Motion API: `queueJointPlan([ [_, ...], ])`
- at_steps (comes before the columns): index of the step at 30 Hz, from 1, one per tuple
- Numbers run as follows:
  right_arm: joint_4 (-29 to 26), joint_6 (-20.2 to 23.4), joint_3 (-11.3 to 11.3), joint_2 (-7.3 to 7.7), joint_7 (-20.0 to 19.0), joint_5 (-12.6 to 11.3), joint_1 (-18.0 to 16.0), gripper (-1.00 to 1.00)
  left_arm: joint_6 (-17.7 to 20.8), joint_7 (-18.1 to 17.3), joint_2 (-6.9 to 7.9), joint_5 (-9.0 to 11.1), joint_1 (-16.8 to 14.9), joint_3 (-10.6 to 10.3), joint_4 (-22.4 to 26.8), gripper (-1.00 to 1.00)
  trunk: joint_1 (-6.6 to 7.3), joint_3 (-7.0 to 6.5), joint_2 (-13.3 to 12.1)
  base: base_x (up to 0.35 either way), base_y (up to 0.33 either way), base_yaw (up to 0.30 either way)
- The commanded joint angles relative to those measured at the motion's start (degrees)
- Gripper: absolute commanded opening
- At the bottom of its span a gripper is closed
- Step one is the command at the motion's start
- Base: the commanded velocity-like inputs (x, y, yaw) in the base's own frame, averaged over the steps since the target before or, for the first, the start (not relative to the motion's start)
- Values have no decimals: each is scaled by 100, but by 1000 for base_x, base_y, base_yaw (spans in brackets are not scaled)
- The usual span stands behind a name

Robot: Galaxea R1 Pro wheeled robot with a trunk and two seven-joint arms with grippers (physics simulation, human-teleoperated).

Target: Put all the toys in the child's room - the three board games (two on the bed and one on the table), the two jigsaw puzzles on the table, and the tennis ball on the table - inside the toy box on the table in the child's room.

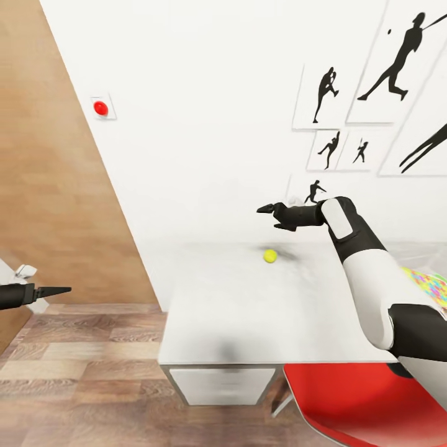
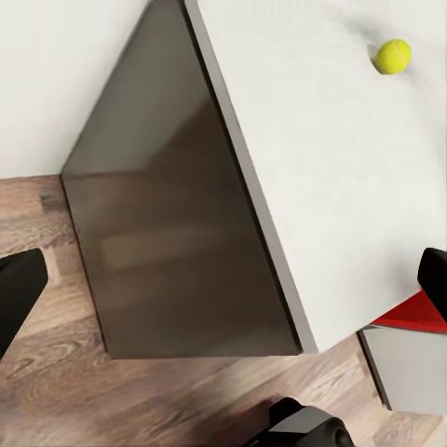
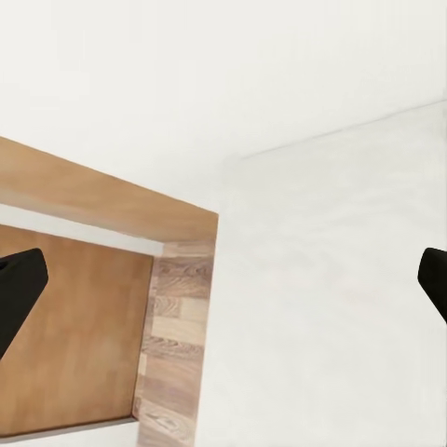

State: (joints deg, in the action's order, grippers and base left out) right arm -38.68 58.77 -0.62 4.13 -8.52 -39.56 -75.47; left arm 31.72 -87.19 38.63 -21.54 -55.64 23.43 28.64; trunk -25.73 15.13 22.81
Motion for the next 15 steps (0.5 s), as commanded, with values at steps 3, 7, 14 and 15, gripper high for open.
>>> queueJointPlan([
  [3,1,21,-11,0,-53,54,-7,100,60,-48,0,-61,-8,37,1,100,-5,11,11,123,84,0],
  [7,1,22,-11,0,-49,54,-9,100,55,-54,3,-61,-8,39,1,100,-5,11,11,35,24,0],
  [14,1,29,-3,2,-11,54,-12,100,54,-60,4,-61,-8,39,1,100,-5,11,11,3,2,0],
  [15,1,29,-4,2,-9,54,-12,100,54,-60,4,-61,-8,39,1,100,-5,11,11,0,0,0],
])
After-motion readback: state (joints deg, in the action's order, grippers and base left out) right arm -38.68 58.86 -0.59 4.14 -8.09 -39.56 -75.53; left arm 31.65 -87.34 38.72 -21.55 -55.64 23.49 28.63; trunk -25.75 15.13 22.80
